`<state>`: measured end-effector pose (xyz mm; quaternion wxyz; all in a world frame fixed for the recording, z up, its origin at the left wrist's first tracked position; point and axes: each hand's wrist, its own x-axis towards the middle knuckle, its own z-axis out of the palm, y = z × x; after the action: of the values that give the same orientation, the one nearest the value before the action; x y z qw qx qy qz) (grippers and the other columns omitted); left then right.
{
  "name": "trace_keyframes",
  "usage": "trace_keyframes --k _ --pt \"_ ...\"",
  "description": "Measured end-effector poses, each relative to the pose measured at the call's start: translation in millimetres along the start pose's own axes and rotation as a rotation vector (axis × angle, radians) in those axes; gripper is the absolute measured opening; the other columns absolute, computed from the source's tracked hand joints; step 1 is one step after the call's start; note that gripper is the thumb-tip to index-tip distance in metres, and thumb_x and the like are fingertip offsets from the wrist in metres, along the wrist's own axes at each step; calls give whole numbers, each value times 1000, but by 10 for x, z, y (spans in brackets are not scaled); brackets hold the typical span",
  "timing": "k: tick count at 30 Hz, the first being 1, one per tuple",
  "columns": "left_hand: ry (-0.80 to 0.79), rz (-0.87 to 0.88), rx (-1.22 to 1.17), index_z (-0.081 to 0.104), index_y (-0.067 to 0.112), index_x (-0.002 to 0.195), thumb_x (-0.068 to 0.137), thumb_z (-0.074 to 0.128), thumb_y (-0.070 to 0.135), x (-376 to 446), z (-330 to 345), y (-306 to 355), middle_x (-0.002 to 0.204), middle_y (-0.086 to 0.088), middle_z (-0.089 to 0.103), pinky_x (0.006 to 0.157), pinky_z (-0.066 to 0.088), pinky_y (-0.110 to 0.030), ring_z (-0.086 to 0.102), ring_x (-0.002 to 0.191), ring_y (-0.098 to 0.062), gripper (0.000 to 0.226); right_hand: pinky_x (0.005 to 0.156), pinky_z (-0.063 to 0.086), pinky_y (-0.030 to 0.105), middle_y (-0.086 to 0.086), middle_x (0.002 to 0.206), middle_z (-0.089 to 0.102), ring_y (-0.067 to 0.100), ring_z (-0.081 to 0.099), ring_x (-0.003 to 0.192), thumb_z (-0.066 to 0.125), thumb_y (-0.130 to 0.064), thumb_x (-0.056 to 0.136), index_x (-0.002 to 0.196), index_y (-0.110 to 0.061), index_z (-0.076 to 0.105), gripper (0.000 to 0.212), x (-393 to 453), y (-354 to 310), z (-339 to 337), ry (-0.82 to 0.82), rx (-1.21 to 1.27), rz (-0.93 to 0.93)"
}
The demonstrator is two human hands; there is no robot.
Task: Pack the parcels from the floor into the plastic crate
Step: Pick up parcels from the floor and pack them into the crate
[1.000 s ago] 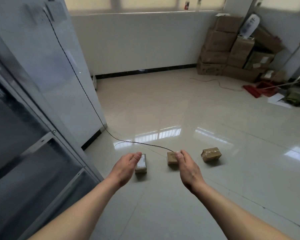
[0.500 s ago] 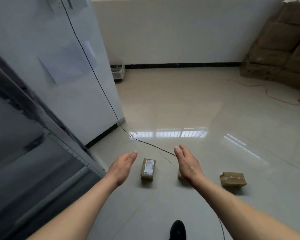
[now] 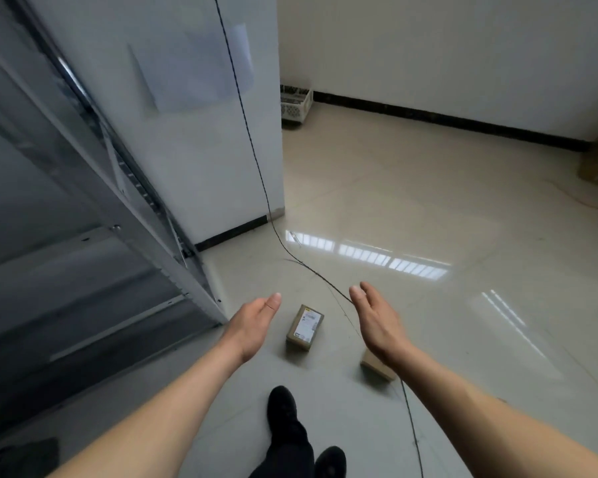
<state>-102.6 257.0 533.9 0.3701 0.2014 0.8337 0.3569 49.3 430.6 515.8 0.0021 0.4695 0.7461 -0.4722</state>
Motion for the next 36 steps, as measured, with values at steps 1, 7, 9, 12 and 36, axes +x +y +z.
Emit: trace_keyframes --k 1,7,9,12,36 --pt "1 -17 -17 36 35 75 100 35 52 106 -7 -25 95 8 44 69 33 -22 39 93 -12 31 114 27 36 -1 157 40 21 35 144 35 -61 99 153 -24 35 65 98 -33 31 -10 -18 -2" --pt "-2 -98 -42 41 33 78 100 35 52 549 -27 -125 97 7 47 80 29 -25 41 94 -13 30 117 29 38 -2 157 40 18 37 143 35 -63 98 153 -25 34 68 572 -153 148 -61 -68 -18" --pt "-16 -122 -49 49 27 88 99 35 54 694 -16 -212 100 4 51 83 32 -27 44 95 -15 32 118 29 39 -1 157 39 18 37 143 34 -65 97 154 -25 33 69 734 -166 201 -78 -81 -17" --pt "-17 -169 -63 58 19 100 99 35 54 862 7 -339 106 1 59 85 35 -27 51 101 -17 42 117 29 38 1 157 39 21 37 144 35 -62 99 154 -23 34 67 967 -174 322 -109 -104 -13" --pt "170 -757 -539 51 22 136 95 35 64 2851 2021 -2266 123 11 46 108 38 -51 48 122 -21 61 114 29 36 2 157 40 22 38 143 33 -64 98 154 -20 35 72 3646 1836 1708 -490 -396 4"
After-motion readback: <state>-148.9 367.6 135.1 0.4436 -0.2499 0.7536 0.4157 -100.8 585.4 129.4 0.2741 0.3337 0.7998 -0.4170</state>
